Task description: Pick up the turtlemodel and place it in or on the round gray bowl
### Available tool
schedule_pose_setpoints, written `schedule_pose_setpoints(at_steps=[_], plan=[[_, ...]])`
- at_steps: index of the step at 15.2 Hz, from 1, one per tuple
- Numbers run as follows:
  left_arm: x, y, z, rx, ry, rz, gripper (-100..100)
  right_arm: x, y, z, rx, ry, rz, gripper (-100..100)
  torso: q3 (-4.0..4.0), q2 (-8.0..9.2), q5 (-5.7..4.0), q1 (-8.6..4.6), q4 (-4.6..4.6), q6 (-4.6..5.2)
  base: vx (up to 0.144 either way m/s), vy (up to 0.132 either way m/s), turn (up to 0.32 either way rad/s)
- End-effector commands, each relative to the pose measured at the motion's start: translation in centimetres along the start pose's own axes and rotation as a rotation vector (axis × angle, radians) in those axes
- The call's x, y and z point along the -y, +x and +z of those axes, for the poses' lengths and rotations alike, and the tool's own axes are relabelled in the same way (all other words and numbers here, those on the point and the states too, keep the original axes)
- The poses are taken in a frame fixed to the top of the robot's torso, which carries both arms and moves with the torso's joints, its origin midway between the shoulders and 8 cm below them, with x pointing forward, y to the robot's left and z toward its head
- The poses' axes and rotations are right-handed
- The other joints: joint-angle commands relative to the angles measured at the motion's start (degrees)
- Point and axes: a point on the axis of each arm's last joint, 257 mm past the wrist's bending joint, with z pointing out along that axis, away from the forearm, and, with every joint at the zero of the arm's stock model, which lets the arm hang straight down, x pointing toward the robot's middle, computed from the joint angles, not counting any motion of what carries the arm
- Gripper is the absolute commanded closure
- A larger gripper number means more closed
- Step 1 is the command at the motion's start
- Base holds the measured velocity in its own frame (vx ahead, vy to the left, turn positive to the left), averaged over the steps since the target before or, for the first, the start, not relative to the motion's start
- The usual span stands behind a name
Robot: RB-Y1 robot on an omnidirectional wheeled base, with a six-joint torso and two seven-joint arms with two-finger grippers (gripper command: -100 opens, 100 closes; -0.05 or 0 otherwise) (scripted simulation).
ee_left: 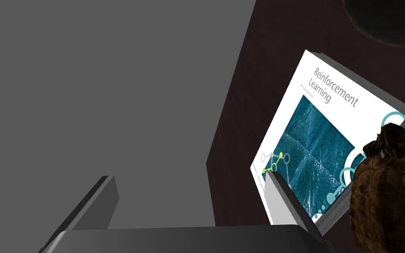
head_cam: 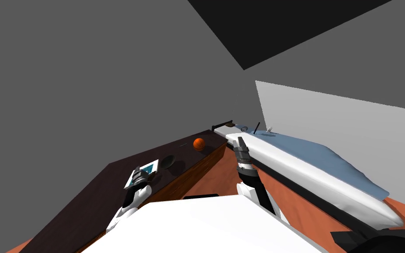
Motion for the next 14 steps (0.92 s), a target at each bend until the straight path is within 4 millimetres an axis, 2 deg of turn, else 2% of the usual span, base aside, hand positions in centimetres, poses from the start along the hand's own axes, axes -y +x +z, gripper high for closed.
schedule_pose_setpoints(at_steps=[1,5,9,13,14], plan=[[-1.8,-1.2,-0.2,0.04,-0.04,-0.03,-100,0.0,0.0,0.0,0.0,0.0,0.0,0,0.0,0.0,0.0,0.0,0.0,0.0,0.06,-0.068,-0.022],[-4.3,-2.4,-0.8,0.075,-0.094,-0.048,-100,0.0,0.0,0.0,0.0,0.0,0.0,0,0.02,0.04,0.01,0.08,0.01,0.0,0.044,-0.047,-0.015],[-5.7,-3.2,-1.2,0.101,-0.127,-0.067,-100,0.0,0.0,0.0,0.0,0.0,0.0,0,0.04,0.08,0.03,0.15,0.01,0.0,0.032,-0.027,-0.01],[-8.4,-4.5,-2.1,0.149,-0.186,-0.102,-100,0.0,0.0,0.0,0.0,0.0,0.0,0,0.04,0.07,0.03,0.16,0.02,0.0,0.04,-0.025,-0.01],[-8.4,-4.5,-2.1,0.149,-0.186,-0.102,-100,0.0,0.0,0.0,0.0,0.0,0.0,0,0.03,0.05,0.03,0.17,0.01,0.0,0.035,-0.011,-0.002]])
